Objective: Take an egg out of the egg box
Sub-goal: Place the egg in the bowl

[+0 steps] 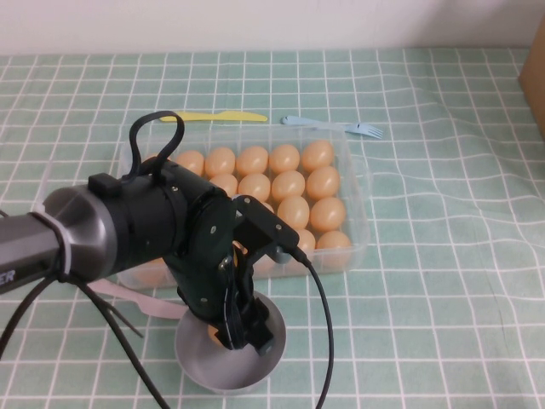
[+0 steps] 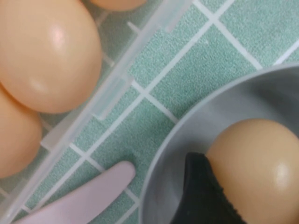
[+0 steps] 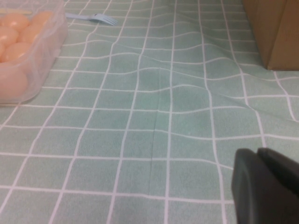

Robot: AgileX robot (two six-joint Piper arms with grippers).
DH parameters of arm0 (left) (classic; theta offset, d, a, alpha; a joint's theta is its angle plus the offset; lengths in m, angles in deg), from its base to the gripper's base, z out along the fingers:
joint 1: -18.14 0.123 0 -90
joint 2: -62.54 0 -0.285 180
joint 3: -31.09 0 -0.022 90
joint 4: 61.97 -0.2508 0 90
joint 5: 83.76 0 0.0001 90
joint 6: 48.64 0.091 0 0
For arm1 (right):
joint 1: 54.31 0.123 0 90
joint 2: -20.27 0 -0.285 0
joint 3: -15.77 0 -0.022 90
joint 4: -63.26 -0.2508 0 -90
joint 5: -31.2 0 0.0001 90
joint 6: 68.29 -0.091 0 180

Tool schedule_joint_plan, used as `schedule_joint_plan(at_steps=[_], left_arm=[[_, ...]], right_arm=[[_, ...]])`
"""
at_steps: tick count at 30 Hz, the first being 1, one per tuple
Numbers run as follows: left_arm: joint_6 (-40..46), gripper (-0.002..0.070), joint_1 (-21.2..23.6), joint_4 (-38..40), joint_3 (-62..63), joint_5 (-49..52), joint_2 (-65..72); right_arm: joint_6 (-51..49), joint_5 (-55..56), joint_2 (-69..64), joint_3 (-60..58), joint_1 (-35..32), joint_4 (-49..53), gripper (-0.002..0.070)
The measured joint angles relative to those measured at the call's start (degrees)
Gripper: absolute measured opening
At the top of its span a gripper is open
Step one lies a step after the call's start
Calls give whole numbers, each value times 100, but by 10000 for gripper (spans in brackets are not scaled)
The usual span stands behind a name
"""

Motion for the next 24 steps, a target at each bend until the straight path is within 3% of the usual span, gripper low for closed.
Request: schedule_joint_plan(at_steps=[19, 24], left_arm=[[0, 355, 0, -23, 0, 0, 203], [0, 417, 0, -23, 0, -23, 203]], right_arm=[[0, 0, 0, 0, 0, 0, -17], [0, 0, 0, 0, 0, 0, -17]])
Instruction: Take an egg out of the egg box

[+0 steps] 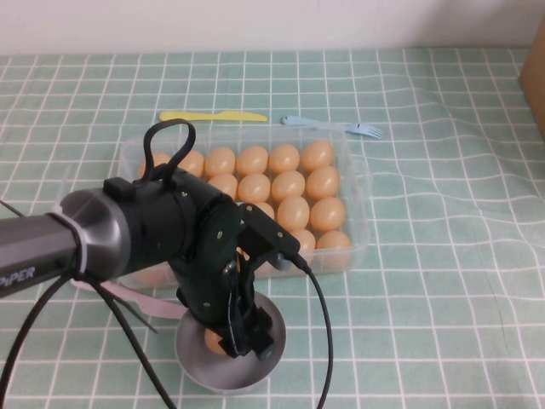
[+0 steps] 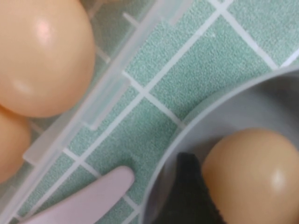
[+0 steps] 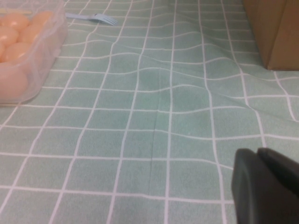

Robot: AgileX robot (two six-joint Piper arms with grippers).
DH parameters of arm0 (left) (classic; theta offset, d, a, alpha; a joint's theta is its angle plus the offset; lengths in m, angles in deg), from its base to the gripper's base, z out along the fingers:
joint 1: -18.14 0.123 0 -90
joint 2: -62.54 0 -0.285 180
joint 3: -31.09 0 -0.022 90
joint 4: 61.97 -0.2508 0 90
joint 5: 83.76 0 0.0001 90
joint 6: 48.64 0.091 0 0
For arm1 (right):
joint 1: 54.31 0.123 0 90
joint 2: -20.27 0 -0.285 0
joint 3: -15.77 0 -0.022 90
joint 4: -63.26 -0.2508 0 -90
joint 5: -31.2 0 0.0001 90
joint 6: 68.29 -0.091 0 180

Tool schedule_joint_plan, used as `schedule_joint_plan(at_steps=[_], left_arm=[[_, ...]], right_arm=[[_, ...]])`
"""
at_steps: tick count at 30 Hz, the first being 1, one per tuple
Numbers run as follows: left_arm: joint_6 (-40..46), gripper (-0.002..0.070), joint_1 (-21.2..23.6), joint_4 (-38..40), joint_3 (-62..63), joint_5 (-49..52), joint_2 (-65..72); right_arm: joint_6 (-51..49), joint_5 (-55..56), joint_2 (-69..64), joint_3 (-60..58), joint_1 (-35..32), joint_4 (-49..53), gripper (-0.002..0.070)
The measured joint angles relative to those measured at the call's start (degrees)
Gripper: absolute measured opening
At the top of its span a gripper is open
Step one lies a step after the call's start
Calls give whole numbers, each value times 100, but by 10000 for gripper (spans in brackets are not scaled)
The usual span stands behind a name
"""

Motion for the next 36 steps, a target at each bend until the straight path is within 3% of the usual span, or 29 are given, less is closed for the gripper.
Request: schedule_joint_plan(at_steps=[5, 12, 15, 19, 21, 26, 36], left_arm=[[0, 494, 0, 0, 0, 1, -217], [0, 495, 0, 49, 0, 50, -1255], [-35, 401, 0, 84, 0, 124, -1871], [-48, 127, 0, 100, 0, 154, -2683], [-48, 53, 0, 110, -32, 54, -3024], [-13, 4, 0, 123, -677, -725, -4058], [-82, -1, 0, 309, -2809, -2694, -5710]], right_arm=[[0, 0, 0, 0, 0, 0, -17], [0, 0, 0, 0, 0, 0, -17], [0, 0, 0, 0, 0, 0, -17], [0, 0, 0, 0, 0, 0, -17], [0, 0, 0, 0, 0, 0, -17], [0, 0, 0, 0, 0, 0, -17], [0, 0, 0, 0, 0, 0, -17]])
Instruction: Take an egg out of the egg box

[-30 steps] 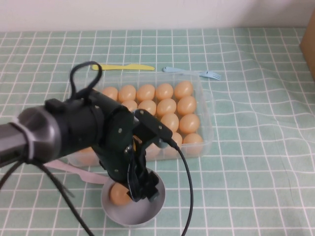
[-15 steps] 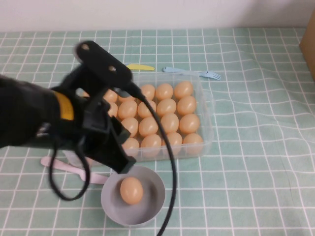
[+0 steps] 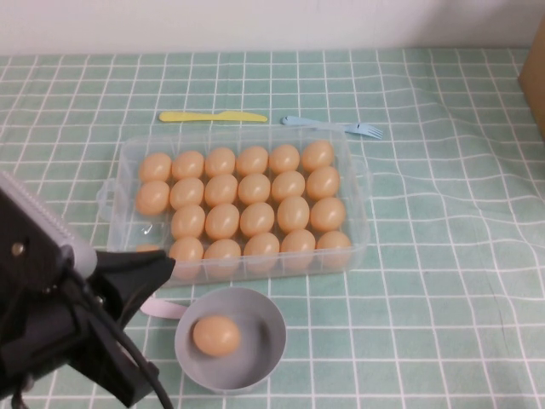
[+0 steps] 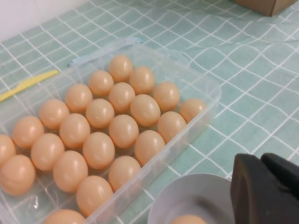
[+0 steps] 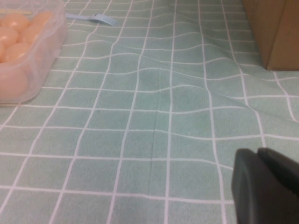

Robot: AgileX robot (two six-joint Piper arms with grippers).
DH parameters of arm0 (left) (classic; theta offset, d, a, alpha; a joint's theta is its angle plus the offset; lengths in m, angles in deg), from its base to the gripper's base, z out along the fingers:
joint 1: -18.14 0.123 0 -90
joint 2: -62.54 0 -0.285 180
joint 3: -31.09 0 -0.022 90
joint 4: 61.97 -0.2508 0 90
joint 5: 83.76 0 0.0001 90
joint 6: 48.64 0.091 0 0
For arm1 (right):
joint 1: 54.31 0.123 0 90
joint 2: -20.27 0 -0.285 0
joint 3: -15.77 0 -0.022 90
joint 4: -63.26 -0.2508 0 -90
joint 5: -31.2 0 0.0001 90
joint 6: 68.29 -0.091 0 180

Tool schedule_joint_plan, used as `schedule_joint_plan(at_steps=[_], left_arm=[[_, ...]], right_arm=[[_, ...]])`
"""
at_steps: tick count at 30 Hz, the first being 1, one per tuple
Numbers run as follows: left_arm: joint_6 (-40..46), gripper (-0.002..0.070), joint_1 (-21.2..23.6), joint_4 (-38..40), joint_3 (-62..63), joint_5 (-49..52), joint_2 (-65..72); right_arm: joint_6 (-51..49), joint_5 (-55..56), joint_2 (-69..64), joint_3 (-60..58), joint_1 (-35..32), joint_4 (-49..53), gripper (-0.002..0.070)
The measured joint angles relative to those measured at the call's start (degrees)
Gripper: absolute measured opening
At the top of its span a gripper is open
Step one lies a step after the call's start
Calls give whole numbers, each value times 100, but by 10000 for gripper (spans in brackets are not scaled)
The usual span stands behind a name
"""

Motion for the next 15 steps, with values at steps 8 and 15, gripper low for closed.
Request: schedule_joint_plan(at_steps=[8, 15], left_arm=[[70, -2, 0, 0, -697, -1219, -83], [210, -2, 0, 27, -2089, -4252, -161]], right_arm=[[0, 0, 0, 0, 0, 0, -17], [0, 0, 0, 0, 0, 0, -17]])
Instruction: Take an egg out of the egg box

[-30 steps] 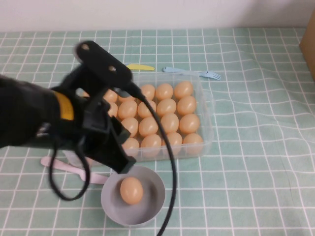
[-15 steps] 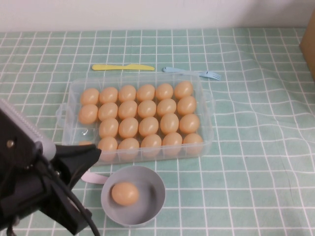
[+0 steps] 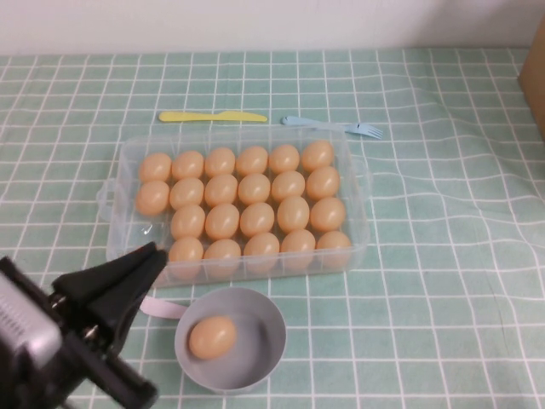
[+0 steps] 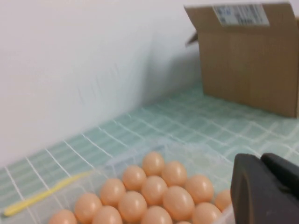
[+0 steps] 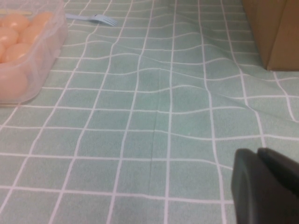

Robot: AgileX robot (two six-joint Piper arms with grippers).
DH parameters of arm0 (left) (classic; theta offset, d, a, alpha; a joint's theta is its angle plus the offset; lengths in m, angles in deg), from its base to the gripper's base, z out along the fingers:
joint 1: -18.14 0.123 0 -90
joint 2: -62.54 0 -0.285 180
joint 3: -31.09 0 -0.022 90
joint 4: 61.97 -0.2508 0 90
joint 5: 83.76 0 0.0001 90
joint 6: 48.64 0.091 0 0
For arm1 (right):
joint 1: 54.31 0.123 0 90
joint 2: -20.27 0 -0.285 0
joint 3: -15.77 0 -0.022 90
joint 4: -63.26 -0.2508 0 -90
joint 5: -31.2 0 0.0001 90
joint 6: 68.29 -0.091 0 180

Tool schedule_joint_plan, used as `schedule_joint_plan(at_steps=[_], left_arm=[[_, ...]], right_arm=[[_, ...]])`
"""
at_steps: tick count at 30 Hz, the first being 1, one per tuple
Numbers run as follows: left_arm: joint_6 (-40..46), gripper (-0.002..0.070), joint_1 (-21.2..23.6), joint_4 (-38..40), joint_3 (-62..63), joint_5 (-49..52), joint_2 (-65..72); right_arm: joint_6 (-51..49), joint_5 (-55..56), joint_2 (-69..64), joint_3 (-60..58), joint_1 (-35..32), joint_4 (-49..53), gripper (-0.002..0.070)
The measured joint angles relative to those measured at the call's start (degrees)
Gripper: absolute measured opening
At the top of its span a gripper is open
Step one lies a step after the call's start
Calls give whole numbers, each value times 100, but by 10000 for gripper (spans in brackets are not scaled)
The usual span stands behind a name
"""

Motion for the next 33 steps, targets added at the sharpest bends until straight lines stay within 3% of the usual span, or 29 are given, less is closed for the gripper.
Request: schedule_joint_plan(at_steps=[5, 8, 17, 22, 26, 33], left_arm=[[560, -3, 27, 704, -940, -984, -838], [768, -3, 309, 971, -1265, -1051, -1531], [554, -3, 2374, 1091, -1568, 6, -3095], [373, -3, 3194, 975, -1615, 793, -3782], [362, -3, 3438, 833, -1615, 1409, -4210], [338, -3, 3450, 652, -1615, 2818, -4260]], right_arm=[[0, 0, 0, 0, 0, 0, -17], [0, 0, 0, 0, 0, 0, -17], [0, 0, 0, 0, 0, 0, -17], [0, 0, 0, 0, 0, 0, -17], [0, 0, 0, 0, 0, 0, -17], [0, -10, 0, 0, 0, 0, -17]])
